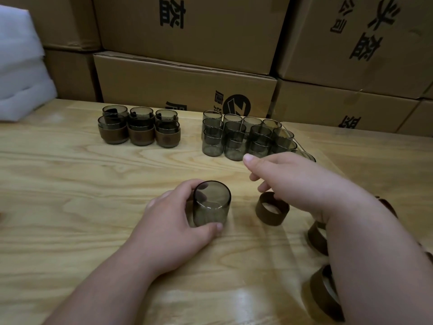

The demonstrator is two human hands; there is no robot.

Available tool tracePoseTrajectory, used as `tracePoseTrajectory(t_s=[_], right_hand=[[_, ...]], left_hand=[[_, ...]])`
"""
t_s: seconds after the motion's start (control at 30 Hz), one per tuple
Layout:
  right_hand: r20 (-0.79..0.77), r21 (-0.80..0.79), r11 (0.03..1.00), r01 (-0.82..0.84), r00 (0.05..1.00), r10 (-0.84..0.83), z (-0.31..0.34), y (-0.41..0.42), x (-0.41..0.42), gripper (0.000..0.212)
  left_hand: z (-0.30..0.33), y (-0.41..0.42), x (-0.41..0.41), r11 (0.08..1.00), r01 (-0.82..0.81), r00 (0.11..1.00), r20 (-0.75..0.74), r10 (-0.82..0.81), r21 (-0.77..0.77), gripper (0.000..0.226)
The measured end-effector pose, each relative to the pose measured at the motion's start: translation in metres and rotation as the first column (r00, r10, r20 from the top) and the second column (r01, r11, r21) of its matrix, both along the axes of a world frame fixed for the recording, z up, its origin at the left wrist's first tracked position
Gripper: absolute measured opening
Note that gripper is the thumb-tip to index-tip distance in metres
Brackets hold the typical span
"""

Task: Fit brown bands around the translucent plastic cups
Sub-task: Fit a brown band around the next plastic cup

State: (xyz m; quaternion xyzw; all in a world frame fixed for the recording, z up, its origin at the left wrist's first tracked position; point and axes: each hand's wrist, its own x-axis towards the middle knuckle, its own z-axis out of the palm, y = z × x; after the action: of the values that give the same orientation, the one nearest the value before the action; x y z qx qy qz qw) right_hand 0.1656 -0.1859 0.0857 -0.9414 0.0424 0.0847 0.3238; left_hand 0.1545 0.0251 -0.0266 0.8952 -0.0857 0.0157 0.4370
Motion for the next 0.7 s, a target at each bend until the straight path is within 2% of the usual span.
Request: tracePoseTrajectory(t_s=[0.13, 0.23, 0.27, 0.37, 0.43, 0.53, 0.7], right_hand=[[0.022, -0.026, 0.999, 0.021, 1.0, -0.021, -0.001, 0.001, 0.0, 0.045], [0.027, -0.09, 0.994, 0.055, 0.998, -0.053, 0.0, 0.0, 0.0, 0.019], [0.009, -0.13, 0.99, 0.045, 0.999, -0.045, 0.0, -0.001, -0.001, 0.022], [-0.08, -0.283, 0.959, 0.006, 0.996, -0.03, 0.005, 0.0, -0.001, 0.052], [-0.143, -0.328, 0.945, -0.018, 0.989, -0.031, 0.008, 0.004, -0.001, 0.061], [-0.18, -0.366, 0.928, -0.064, 0.984, -0.003, 0.008, 0.008, 0.002, 0.058], [-0.109, -0.377, 0.926, -0.027, 0.994, -0.015, -0.008, 0.003, 0.007, 0.035]], left_hand=[[0.0, 0.0, 0.0, 1.0, -0.003, 1.0, 0.01, 0.003, 0.019, 0.086], [0.0, 0.001, 0.0, 0.999, -0.005, 1.0, 0.019, 0.004, 0.038, 0.085], [0.0, 0.001, -0.001, 0.999, -0.005, 1.0, 0.021, 0.004, 0.04, 0.084], [0.001, 0.001, -0.001, 0.999, -0.002, 1.0, 0.016, 0.001, 0.042, 0.081], [0.001, 0.001, -0.002, 0.999, 0.004, 1.0, 0.014, -0.005, 0.04, 0.081], [0.004, 0.0, -0.003, 0.999, 0.009, 1.0, 0.027, -0.01, 0.05, 0.083], [0.006, -0.001, -0.003, 0.997, 0.022, 0.998, 0.054, -0.026, 0.069, 0.079]])
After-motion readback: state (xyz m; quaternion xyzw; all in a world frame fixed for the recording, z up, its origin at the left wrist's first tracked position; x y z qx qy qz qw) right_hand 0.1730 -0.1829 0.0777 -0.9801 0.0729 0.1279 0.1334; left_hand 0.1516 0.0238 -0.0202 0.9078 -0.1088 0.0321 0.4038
